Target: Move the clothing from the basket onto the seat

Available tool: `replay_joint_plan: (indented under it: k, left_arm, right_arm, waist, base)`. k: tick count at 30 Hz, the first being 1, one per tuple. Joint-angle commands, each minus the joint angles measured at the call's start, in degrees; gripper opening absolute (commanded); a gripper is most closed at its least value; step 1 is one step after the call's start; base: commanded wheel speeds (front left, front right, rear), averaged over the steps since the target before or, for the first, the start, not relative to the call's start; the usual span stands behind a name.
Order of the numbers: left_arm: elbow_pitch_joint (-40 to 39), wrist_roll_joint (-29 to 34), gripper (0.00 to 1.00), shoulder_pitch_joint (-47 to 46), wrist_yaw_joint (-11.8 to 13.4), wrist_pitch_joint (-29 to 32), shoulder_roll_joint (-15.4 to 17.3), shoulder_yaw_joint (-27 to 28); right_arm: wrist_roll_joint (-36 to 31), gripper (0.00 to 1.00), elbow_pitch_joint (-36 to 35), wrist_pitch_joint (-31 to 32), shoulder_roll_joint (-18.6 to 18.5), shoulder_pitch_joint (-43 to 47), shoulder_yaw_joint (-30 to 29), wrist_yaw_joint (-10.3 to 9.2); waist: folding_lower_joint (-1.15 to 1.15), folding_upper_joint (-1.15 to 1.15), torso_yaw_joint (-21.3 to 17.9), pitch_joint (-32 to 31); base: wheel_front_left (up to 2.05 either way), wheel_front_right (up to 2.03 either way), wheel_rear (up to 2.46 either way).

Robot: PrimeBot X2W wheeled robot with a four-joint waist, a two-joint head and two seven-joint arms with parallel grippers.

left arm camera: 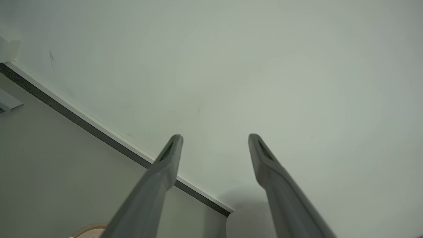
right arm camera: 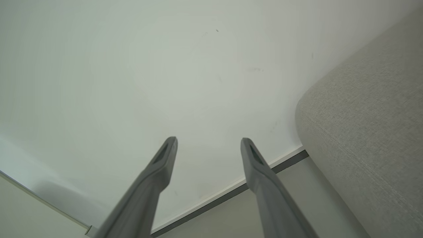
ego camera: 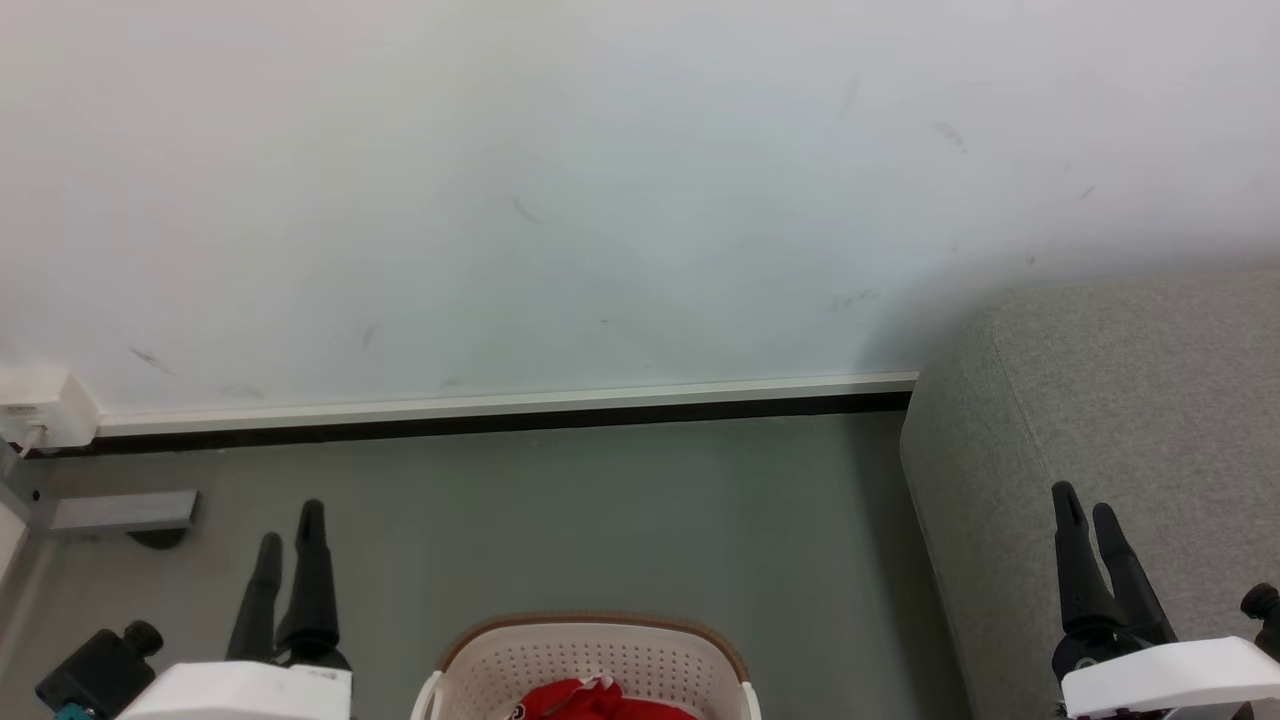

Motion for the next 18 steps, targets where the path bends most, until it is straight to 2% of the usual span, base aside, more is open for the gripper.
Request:
replay_joint_plan:
  k: [1,9,18]
  left_arm:
    - [-0.72,2.99,1.00,0.14,0.43,-0.78,0.47,-0.16]
    - [-0.04,10.97,1.00,0.54,1.93,-2.11,0.51,-1.00]
    - [3.03,17.56,1.00,0.60,3.00,-3.53,0.56,-1.49]
  right_arm:
    - [-3.17,1.00,-0.73,-0.62,-0.55,-1.30,-0.30,-0.05]
    - [-12.83,1.00,-0.51,-2.03,-0.82,-0.88,-0.29,-0.06]
    - [-19.88,1.00,1.13,-3.39,-1.28,-0.81,1.62,-0.07]
  waist:
    - [0.00,0.00,0.03,0.00]
    - [0.00,0.00,0.09,0.01]
    - [0.00,0.00,0.12,-0.01]
  base:
    - [0.00,0.00,0.00]
    - [0.00,0.00,0.00]
    - [0.00,0.00,0.00]
